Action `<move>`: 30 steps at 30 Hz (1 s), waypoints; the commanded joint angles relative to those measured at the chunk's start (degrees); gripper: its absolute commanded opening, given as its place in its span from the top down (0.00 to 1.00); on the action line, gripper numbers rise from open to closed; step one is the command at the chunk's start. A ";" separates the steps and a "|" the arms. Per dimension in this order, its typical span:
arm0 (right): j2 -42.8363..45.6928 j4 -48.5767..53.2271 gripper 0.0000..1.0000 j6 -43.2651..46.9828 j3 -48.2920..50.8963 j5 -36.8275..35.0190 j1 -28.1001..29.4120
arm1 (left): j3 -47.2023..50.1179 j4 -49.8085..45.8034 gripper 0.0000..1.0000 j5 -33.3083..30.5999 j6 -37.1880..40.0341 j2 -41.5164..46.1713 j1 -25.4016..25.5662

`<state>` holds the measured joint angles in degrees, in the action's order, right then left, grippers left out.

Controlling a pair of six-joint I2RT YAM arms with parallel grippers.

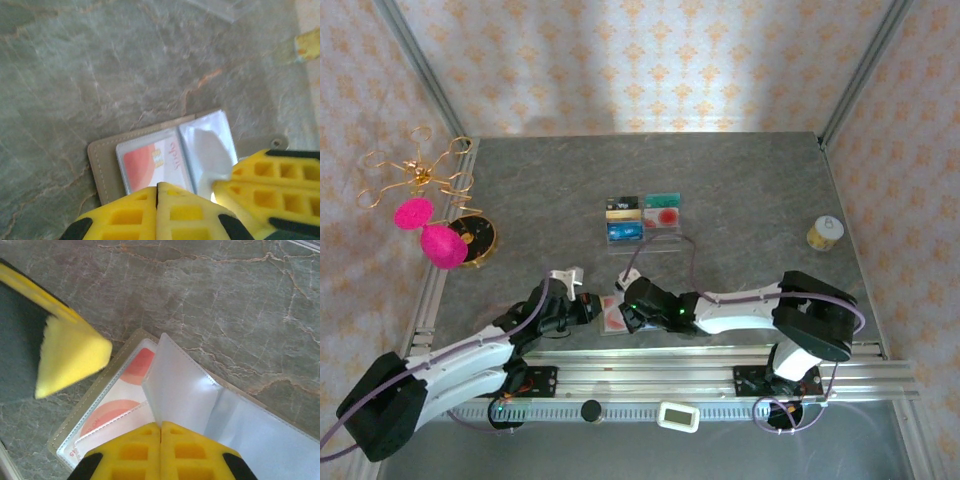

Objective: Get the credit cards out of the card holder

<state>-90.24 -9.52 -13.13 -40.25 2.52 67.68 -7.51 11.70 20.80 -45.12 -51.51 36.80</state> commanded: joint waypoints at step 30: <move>34.14 4.25 0.63 -15.36 15.46 -14.87 -0.75 | -20.60 3.98 0.89 1.94 3.10 -28.25 14.92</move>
<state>-57.28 -6.76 -27.46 -25.47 -12.60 67.37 -28.29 15.16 25.06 -41.82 -84.64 51.79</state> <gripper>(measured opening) 0.371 0.097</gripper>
